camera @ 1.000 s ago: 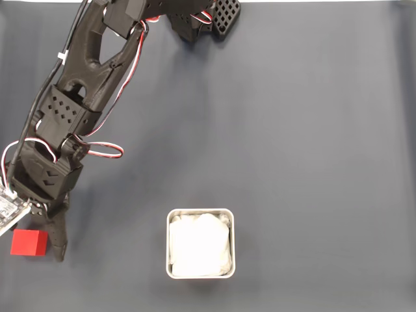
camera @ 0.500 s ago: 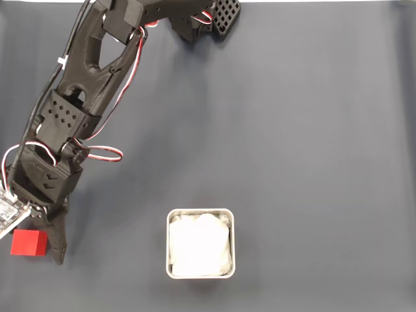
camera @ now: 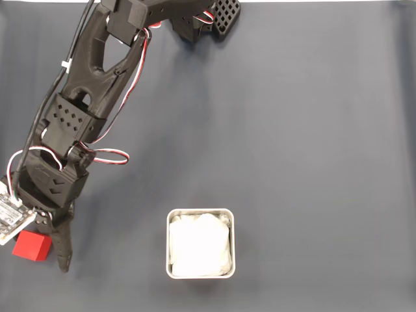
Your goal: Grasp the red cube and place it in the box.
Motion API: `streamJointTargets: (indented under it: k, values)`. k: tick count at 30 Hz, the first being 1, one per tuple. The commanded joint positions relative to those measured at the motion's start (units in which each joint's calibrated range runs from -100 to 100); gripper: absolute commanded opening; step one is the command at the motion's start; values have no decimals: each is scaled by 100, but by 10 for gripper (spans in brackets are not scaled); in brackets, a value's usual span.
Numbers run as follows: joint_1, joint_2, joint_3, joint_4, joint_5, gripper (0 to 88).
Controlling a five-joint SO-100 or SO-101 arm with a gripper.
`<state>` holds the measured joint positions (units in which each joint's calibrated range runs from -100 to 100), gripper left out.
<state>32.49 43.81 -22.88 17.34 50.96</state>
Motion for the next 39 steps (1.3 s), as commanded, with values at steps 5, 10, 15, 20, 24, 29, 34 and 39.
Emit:
streamJointTargets:
  k: [5,10,15,20,24,29,34,39]
  values:
    - [-124,-352,-94,-62,-78,376]
    - [-160,-386,-57,-62,-103,376]
    - [-174,-386,-57,-62,-83,349]
    - [-174,-369,-39,-54,10,259]
    - [-174,-369,-39,-38,20,199]
    - [-174,-369,-39,-38,39,148]
    - [-188,-378,-48,-38,44,84]
    - [-188,-395,-48,-5,63,32]
